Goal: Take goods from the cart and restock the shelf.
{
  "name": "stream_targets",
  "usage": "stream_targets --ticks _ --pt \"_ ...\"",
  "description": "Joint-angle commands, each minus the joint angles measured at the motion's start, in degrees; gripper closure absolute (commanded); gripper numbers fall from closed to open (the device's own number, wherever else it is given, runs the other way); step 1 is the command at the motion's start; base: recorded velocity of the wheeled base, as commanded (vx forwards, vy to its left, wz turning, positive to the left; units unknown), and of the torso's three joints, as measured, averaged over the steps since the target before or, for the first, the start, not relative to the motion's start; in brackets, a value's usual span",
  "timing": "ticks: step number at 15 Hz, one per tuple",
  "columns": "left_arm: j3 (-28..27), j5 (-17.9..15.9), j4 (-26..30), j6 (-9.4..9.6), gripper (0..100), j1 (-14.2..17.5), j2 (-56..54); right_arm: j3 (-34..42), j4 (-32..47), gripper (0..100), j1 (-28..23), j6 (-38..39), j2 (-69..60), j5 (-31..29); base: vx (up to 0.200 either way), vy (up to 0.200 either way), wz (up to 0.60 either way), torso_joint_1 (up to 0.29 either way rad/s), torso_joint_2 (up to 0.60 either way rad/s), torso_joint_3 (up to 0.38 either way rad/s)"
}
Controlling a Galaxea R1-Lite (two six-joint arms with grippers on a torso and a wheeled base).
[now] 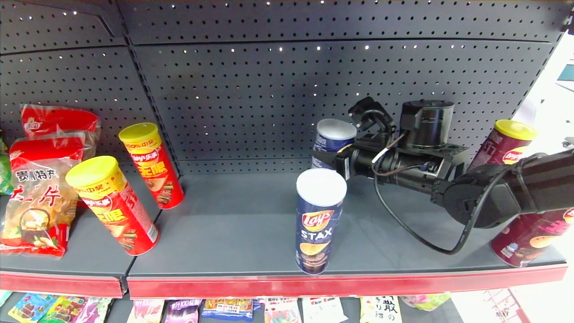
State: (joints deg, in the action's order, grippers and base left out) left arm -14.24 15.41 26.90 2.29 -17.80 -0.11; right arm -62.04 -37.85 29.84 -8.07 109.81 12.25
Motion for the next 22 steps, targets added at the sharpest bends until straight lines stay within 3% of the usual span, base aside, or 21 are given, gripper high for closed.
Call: stream_targets --ticks 1,5,22 --pt "0.0 0.0 0.0 -0.01 0 0.0 0.1 -0.5 0.1 100 0.4 0.0 1.1 0.0 0.0 0.0 0.0 0.0 0.0 0.0" --pt "0.0 0.0 0.0 -0.09 0 0.0 0.1 -0.5 0.1 100 0.4 -3.4 2.5 0.0 0.0 0.0 0.0 0.0 0.0 0.0" --pt "0.0 0.1 0.0 -0.27 0 0.0 0.1 -5.5 -0.8 100 0.3 -3.3 7.3 -1.5 0.0 0.0 0.0 0.0 0.0 0.0"
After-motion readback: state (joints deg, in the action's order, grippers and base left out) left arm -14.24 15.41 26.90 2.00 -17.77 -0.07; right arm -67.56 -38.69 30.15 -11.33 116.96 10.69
